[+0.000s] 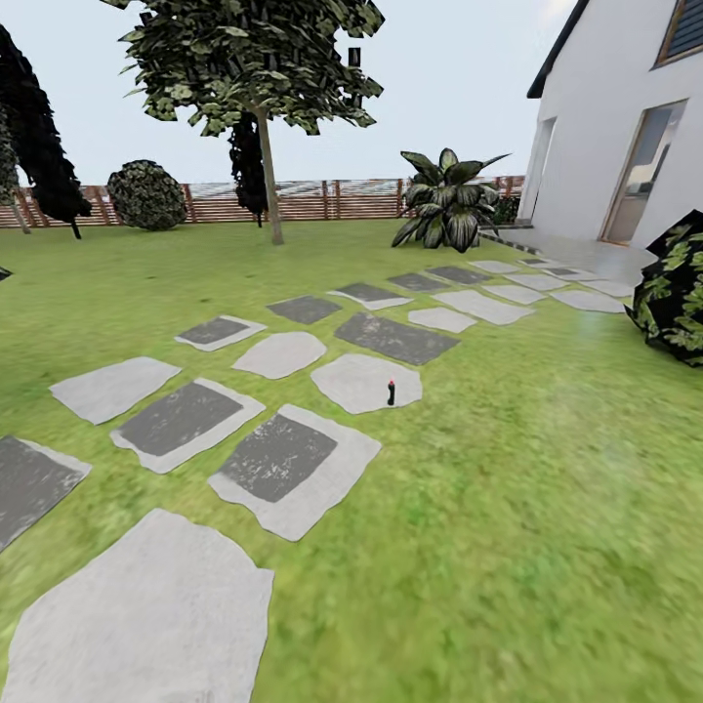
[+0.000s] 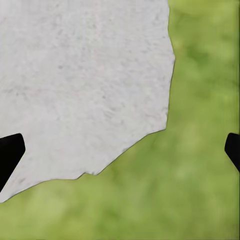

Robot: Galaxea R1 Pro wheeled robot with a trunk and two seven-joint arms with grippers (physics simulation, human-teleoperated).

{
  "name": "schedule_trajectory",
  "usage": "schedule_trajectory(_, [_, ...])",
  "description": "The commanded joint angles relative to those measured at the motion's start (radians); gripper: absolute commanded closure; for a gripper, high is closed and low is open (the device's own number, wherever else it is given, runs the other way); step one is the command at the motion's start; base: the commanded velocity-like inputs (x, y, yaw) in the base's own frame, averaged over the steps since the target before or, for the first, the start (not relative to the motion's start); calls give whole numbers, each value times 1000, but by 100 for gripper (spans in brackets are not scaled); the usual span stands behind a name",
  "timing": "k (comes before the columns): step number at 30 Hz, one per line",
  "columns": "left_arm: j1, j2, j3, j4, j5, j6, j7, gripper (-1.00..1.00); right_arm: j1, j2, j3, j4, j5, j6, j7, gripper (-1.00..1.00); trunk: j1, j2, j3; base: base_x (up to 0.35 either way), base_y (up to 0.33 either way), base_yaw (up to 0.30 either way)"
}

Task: In the garden, pick up the pesticide atomizer on the floor and spray pesticide onto both trees until each tree trunk is fully covered.

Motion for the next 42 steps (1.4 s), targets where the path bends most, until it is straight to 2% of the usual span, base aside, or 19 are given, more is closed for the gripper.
schedule_trajectory(1, [0, 0, 0, 0, 0, 0, 0, -100, 0, 0, 0, 0, 0, 0, 0, -100, 0, 0, 0, 287, -145, 0])
schedule_trajectory(42, [0, -1, 0, 0, 0, 0, 0, -100, 0, 0, 0, 0, 0, 0, 0, -100, 0, 0, 0, 287, -144, 0])
